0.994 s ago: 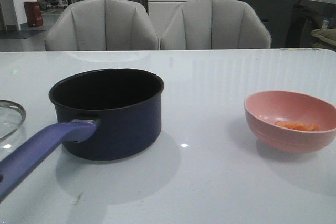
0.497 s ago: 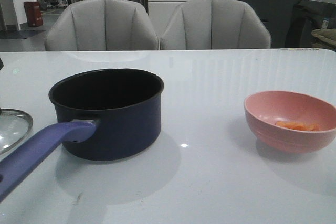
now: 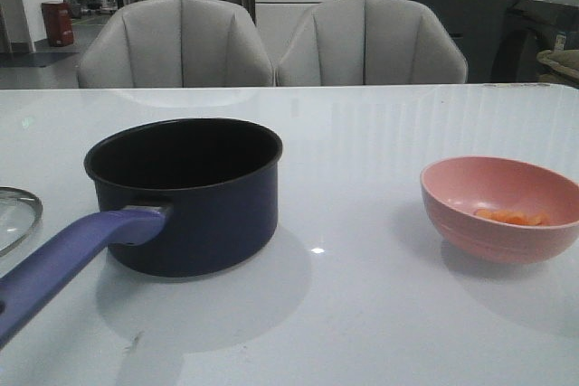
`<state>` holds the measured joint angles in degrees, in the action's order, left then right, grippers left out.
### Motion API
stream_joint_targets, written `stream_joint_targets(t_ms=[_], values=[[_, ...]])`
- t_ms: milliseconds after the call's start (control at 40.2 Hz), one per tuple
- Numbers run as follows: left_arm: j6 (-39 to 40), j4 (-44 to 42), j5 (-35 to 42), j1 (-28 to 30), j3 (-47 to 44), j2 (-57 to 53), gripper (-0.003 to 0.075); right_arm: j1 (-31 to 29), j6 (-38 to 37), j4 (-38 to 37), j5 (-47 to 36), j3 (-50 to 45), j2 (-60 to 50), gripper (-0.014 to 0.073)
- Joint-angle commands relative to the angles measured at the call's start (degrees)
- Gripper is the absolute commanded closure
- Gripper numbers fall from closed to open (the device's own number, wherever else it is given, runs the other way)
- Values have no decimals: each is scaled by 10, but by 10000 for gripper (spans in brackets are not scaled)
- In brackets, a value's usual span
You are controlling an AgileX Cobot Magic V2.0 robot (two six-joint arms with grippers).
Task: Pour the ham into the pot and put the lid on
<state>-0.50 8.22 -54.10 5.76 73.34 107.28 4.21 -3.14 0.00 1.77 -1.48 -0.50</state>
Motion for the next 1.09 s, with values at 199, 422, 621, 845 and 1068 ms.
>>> stream_joint_targets(t_ms=[199, 422, 621, 845, 1068], values=[[-1, -8, -10, 0, 18, -75, 198, -3, 2, -3, -47, -6, -12, 442], [-1, -9, -10, -11, 15, -140, 198, -3, 2, -3, -47, -6, -12, 442], [-1, -33, 18, -40, -22, -235, 199, -3, 2, -3, -47, -6, -12, 442], [-1, -35, 98, -48, -124, -367, 198, -3, 2, -3, -47, -6, -11, 442], [-1, -5, 280, -48, -249, -501, 198, -3, 2, -3, -47, -6, -11, 442]])
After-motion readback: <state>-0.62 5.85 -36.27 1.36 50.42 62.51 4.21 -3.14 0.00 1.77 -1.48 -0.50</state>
